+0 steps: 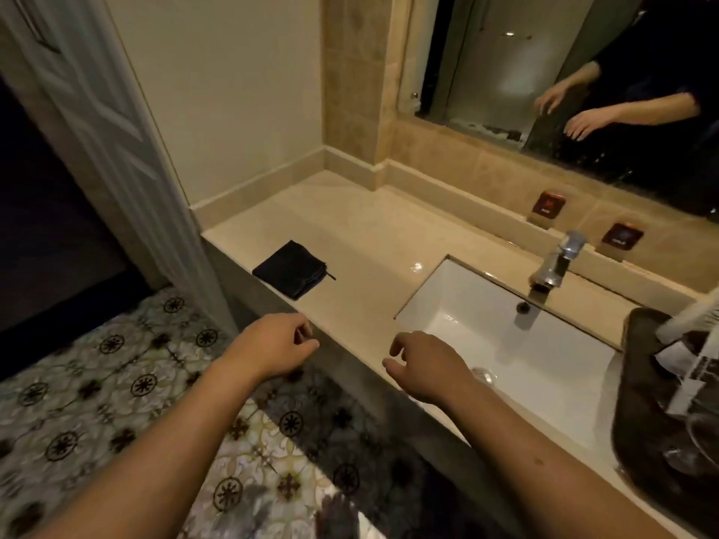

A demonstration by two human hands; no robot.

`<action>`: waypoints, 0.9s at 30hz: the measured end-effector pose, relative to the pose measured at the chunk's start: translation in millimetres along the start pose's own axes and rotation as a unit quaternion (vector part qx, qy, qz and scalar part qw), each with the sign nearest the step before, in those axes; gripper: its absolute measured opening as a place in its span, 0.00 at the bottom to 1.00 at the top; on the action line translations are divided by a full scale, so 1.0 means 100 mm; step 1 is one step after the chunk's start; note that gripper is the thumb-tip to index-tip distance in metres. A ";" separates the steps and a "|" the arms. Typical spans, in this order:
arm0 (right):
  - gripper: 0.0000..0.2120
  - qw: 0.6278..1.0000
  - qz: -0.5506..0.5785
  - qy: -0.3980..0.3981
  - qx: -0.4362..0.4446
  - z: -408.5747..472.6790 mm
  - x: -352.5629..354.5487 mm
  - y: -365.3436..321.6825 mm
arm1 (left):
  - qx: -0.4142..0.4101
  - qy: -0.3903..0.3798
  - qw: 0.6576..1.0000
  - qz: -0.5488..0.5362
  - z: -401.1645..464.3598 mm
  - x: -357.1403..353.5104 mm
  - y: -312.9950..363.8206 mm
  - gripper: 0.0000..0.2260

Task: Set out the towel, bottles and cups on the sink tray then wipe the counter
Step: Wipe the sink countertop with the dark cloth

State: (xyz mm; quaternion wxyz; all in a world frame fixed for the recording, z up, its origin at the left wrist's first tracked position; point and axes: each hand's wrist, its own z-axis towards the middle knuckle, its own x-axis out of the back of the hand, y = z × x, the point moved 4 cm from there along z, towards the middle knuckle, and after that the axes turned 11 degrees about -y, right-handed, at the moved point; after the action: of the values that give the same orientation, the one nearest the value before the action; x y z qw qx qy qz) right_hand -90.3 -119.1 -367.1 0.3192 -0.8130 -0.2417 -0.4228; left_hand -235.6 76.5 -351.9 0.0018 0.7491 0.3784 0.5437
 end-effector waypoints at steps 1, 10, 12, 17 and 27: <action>0.16 1.000 0.001 -0.002 0.005 0.13 -0.01 -0.21 | 0.005 0.004 1.000 -0.001 0.02 0.11 -0.21 0.09; 0.15 0.999 0.003 -0.018 0.031 0.97 -0.04 -1.36 | 0.022 -0.012 0.999 0.022 0.44 0.66 -1.38 0.08; 0.15 0.999 0.005 -0.013 0.034 1.20 -0.07 -1.44 | 0.016 -0.021 0.999 0.028 0.59 0.66 -1.49 0.09; 0.15 0.998 0.034 -0.012 0.053 1.96 -0.21 -1.57 | 0.020 -0.058 0.997 0.052 1.08 0.69 -1.64 0.14; 0.30 0.986 0.009 0.043 0.160 3.51 -0.35 -1.69 | 0.012 -0.099 0.983 0.153 2.37 0.97 -1.85 0.39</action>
State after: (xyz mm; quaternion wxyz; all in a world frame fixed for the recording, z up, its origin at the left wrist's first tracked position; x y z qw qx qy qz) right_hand -33.5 245.6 -497.1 0.4593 -0.7348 -0.2846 -0.4100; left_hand -135.3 360.8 -446.2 -0.0527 0.8482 0.2641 0.4562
